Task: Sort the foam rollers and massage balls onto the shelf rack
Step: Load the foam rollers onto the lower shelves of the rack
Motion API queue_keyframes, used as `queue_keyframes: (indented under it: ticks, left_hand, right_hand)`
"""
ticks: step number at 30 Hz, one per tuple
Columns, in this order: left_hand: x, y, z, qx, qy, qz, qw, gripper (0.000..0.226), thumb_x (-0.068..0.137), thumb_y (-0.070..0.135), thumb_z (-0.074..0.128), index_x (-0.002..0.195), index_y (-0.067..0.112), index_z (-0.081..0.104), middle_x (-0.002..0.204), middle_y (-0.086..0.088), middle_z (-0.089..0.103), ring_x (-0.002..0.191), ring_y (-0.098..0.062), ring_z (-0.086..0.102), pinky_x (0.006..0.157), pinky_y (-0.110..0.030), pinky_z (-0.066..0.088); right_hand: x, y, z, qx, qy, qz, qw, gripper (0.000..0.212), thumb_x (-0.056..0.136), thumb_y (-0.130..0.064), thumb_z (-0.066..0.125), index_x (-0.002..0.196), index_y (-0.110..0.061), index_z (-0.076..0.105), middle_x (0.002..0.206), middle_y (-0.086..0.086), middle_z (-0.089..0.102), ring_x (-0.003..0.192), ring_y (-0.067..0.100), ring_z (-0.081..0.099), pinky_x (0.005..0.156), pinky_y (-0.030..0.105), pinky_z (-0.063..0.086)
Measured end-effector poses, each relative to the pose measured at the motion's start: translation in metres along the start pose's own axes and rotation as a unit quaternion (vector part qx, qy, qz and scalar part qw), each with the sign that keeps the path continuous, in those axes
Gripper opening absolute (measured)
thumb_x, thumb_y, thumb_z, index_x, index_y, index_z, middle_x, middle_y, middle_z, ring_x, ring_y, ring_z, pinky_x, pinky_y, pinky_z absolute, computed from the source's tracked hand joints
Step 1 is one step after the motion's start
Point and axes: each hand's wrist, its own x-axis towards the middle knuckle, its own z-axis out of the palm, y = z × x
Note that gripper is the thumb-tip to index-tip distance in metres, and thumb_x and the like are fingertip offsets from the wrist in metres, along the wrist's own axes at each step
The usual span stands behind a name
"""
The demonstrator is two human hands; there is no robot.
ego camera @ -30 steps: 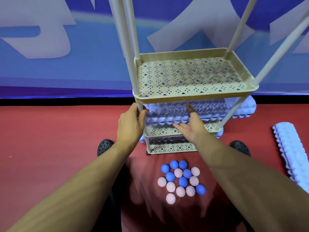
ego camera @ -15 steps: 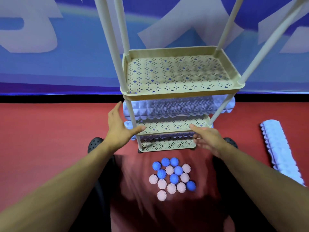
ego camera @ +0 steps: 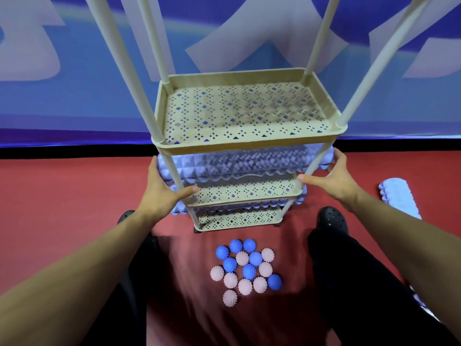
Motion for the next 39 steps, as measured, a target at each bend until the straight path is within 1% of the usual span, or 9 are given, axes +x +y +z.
queue_keyframes:
  ticks: [3,7,10,15,21,28,31,35,39]
  left_hand:
    - [-0.001,-0.008,-0.013,-0.015,0.025,-0.005,1.0,0.121,0.07,0.019,0.095,0.159,0.026,0.013,0.146,0.01,0.047,0.126,-0.009,0.057,0.103,-0.028,0.048]
    - [-0.008,-0.005,-0.015,0.059,-0.02,-0.018,0.998,0.108,0.075,0.015,0.091,0.155,0.019,0.019,0.132,0.009,0.054,0.111,-0.011,0.061,0.085,-0.01,0.049]
    - [-0.008,0.005,-0.01,0.081,0.002,-0.027,0.996,0.083,0.077,0.011,0.089,0.138,0.016,0.033,0.117,0.012,0.057,0.099,-0.006,0.063,0.093,-0.028,0.055]
    - [-0.042,0.003,0.019,0.098,0.095,-0.179,0.974,0.118,0.074,0.042,0.089,0.157,0.002,0.015,0.159,-0.022,0.024,0.147,-0.035,0.03,0.12,-0.046,0.03]
    - [-0.095,-0.021,0.117,0.092,0.001,-0.21,0.974,0.087,0.078,0.066,0.073,0.135,0.005,0.048,0.138,-0.021,0.054,0.124,-0.036,0.055,0.11,-0.051,0.044]
    - [-0.093,-0.004,0.245,0.092,-0.107,-0.152,0.978,0.054,0.098,0.044,0.063,0.135,0.007,0.052,0.123,-0.005,0.059,0.111,-0.023,0.057,0.099,-0.036,0.042]
    - [-0.093,-0.019,0.289,0.094,-0.124,-0.148,0.977,0.044,0.097,0.046,0.063,0.126,0.014,0.055,0.119,-0.001,0.061,0.107,-0.026,0.063,0.102,-0.04,0.045]
    - [-0.104,-0.042,0.333,0.093,-0.155,-0.175,0.968,0.034,0.099,0.038,0.062,0.123,0.016,0.054,0.112,-0.002,0.062,0.083,-0.014,0.062,0.08,-0.022,0.052]
    - [-0.106,-0.075,0.356,0.102,-0.165,-0.213,0.958,0.035,0.094,0.049,0.066,0.12,0.028,0.056,0.112,0.002,0.065,0.107,-0.031,0.067,0.098,-0.054,0.053]
  right_hand:
    - [-0.005,0.011,0.012,0.027,-0.028,-0.029,0.999,0.127,0.055,-0.052,0.095,0.153,-0.035,0.015,0.149,-0.014,0.031,0.139,0.014,0.039,0.116,0.038,0.035]
    - [-0.013,0.019,0.021,0.031,0.028,-0.014,0.999,0.107,0.066,-0.044,0.092,0.147,-0.024,0.024,0.144,-0.002,0.041,0.13,0.023,0.05,0.108,0.046,0.046]
    - [-0.017,0.017,0.017,0.018,0.038,-0.007,0.999,0.099,0.07,-0.04,0.091,0.144,-0.017,0.029,0.135,-0.001,0.049,0.119,0.02,0.056,0.104,0.046,0.049]
    - [-0.035,0.031,-0.002,-0.019,0.043,0.022,0.999,0.11,0.073,-0.037,0.089,0.155,-0.013,0.021,0.157,0.008,0.031,0.141,0.025,0.04,0.114,0.044,0.039]
    - [-0.074,0.098,-0.066,-0.101,0.064,0.099,0.988,0.096,0.078,-0.033,0.086,0.153,-0.008,0.031,0.154,0.015,0.029,0.14,0.029,0.038,0.115,0.036,0.031]
    - [-0.09,0.218,-0.165,-0.166,0.118,0.23,0.952,0.096,0.076,-0.044,0.085,0.15,-0.005,0.037,0.149,0.017,0.04,0.135,0.031,0.046,0.109,0.036,0.038]
    - [-0.085,0.277,-0.192,-0.165,0.111,0.303,0.932,0.119,0.061,-0.062,0.086,0.152,-0.008,0.031,0.152,0.018,0.037,0.13,0.035,0.051,0.107,0.045,0.045]
    - [-0.085,0.357,-0.201,-0.228,0.073,0.391,0.889,0.143,0.049,-0.081,0.077,0.158,-0.015,0.011,0.163,0.015,0.015,0.151,0.034,0.016,0.121,0.046,0.022]
    - [-0.091,0.385,-0.193,-0.243,0.104,0.428,0.864,0.134,0.061,-0.073,0.08,0.158,-0.017,0.007,0.16,0.015,0.017,0.149,0.035,0.019,0.121,0.044,0.023]
